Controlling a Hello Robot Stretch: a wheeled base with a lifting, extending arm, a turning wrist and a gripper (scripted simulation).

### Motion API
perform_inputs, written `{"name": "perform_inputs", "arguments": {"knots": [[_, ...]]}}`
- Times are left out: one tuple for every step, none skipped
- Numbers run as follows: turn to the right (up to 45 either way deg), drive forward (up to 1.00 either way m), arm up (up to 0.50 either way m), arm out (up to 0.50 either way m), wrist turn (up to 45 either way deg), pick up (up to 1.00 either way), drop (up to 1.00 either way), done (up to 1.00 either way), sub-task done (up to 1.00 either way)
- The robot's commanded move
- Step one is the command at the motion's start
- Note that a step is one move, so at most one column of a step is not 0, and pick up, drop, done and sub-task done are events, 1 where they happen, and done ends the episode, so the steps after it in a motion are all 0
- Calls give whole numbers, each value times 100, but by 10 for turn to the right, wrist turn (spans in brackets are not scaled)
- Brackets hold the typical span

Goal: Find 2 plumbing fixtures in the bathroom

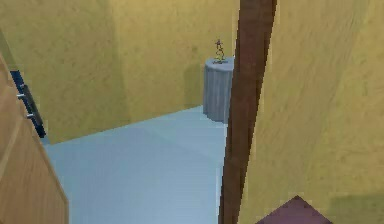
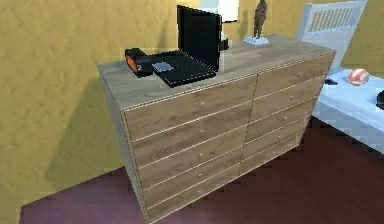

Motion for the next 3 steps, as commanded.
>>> {"name": "perform_inputs", "arguments": {"knots": [[-150, 0, 0, 0, 0, 0, 0, 0, 0], [0, 15, 0, 0, 0, 0, 0, 0, 0], [0, 100, 0, 0, 0, 0, 0, 0, 0]]}}
